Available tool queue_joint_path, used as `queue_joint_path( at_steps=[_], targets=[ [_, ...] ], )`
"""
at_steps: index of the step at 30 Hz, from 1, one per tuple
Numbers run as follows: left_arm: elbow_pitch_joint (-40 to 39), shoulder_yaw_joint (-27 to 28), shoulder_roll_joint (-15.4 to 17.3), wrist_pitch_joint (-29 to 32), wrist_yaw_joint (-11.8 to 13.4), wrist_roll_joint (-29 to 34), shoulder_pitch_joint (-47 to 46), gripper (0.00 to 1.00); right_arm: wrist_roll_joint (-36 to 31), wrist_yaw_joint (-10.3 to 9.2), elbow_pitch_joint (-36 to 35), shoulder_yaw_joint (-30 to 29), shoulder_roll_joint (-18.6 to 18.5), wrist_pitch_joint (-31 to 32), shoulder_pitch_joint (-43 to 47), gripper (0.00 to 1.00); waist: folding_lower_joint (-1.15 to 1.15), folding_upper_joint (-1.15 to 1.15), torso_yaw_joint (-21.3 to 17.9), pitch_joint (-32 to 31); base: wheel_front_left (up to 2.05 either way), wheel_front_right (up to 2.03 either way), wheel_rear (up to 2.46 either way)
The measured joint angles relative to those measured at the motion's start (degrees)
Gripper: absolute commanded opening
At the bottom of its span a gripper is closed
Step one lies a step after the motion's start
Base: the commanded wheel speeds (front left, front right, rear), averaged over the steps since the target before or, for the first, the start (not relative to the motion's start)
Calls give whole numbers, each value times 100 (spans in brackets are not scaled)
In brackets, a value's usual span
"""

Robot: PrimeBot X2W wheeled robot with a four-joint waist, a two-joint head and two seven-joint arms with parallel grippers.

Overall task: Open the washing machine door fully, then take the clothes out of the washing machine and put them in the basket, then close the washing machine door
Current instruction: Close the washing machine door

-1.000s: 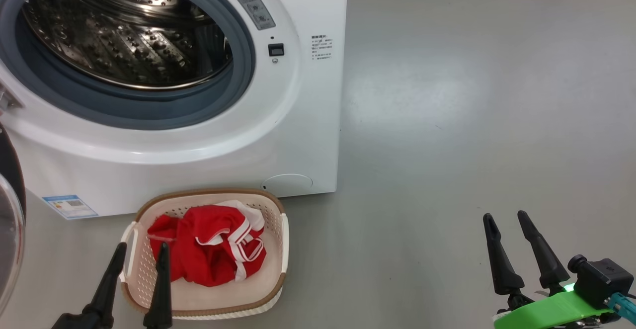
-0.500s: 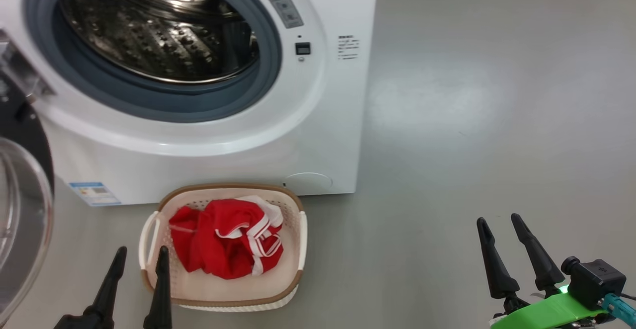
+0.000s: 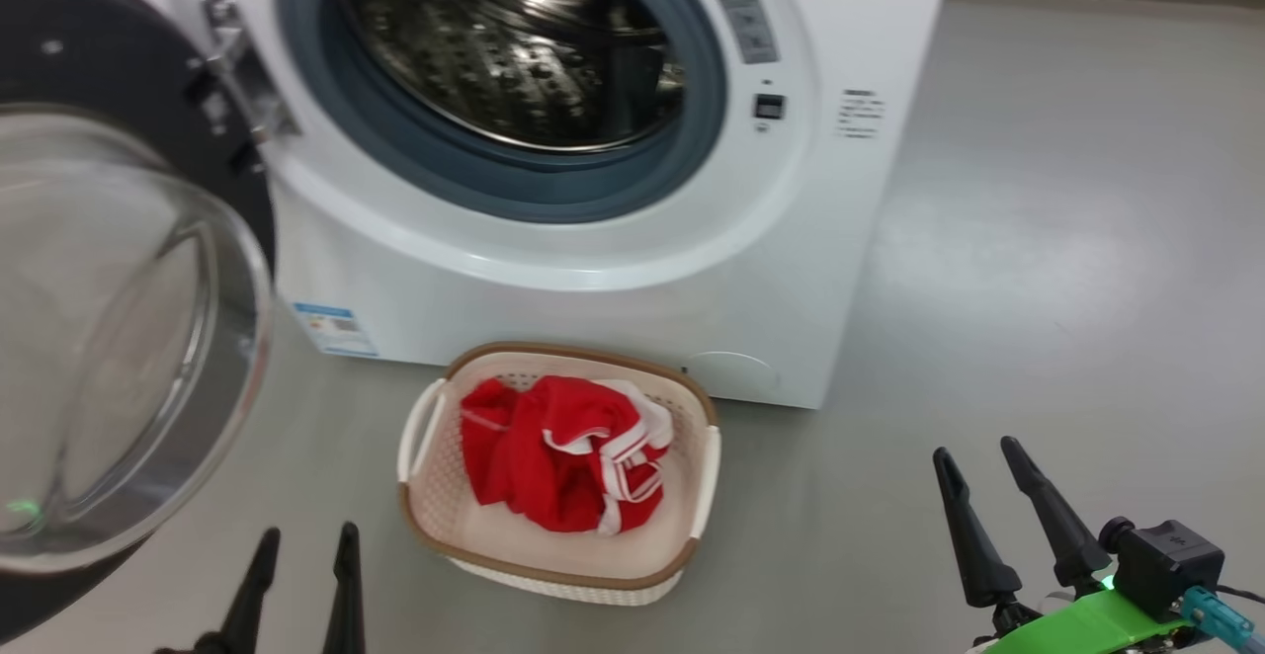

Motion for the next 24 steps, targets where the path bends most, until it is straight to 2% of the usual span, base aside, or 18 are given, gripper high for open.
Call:
queue_joint_path(
  at_steps=[16,24],
  targets=[
    [33,-302,1,0,193,-230,215,100,44,0,99,346,-15,0,47,100,0,0,1334,-273,0,0,0],
    [-192,-293,3,0,375,-452,392,100,54,0,210,684,-38,0,54,100,0,0,1635,-326,0,0,0]
  ],
)
